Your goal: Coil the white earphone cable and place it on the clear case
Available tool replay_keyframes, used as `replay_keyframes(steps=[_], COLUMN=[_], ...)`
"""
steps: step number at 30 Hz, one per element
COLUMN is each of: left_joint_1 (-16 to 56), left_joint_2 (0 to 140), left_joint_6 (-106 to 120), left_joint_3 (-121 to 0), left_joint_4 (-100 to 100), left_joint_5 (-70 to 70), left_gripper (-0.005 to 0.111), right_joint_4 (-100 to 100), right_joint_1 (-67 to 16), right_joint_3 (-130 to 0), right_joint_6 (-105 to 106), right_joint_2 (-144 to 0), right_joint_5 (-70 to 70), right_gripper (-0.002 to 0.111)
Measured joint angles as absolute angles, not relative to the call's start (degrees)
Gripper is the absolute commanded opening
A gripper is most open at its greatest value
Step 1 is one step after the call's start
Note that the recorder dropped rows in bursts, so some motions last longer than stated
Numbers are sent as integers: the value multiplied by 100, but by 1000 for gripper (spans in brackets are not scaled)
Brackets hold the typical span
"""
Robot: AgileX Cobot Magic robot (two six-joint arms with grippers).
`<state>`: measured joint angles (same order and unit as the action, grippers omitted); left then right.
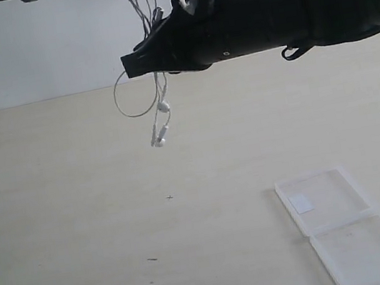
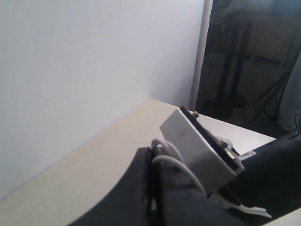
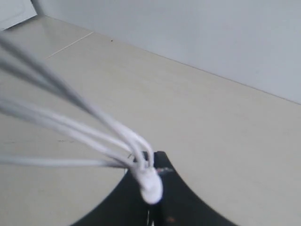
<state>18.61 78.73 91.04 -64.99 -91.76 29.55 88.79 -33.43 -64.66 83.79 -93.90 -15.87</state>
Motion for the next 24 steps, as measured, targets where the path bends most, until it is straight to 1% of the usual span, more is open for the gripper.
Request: replay_keyframes(steps=[5, 11, 13, 14, 16, 17, 19, 22, 23, 24], left_joint_1=[1861, 1861, 1861, 1861, 1861, 1861, 1861, 1861, 1861, 1861], left_joint_2=[7789, 7686, 7681, 7681, 7694, 7715, 7758, 7782, 7782, 7782], left_joint_6=[8408, 7665, 7562, 7531, 7502, 7491, 7479, 7454, 7388, 7313], left_joint_3=[-6499, -6499, -6499, -6499, -6499, -6499, -6499, -6509, -6509, -6509], left_joint_4=[-8465, -7629, -7478, -7437, -7352, -7340, -7306, -7268, -7231, -7202], left_joint_5=[3001, 3263, 3476, 3590, 3789, 3857, 3951, 3991, 3953, 3929], left_gripper=[0, 0, 1, 3, 12, 19, 36, 68, 73, 75], right_joint_4=[8900, 8405, 8308, 8293, 8268, 8255, 8255, 8199, 8178, 8157], right_joint_1=[-3343, -3343, -3343, -3343, -3343, -3343, -3343, -3343, -3343, -3343], right_joint_3=[-6466, -6466, -6466, -6466, -6466, -6466, -6466, -6466, -6466, -6466], right_joint_6=[8504, 8543, 8552, 8552, 8564, 8564, 8576, 8587, 8596, 8596], right_joint_2=[-9333, -9016, -8889, -8854, -8740, -8725, -8698, -8696, -8696, -8696], right_joint_5=[-1139, -563, -526, -526, -573, -628, -746, -876, -915, -925], right_gripper=[0, 0, 0, 0, 0, 0, 0, 0, 0, 0])
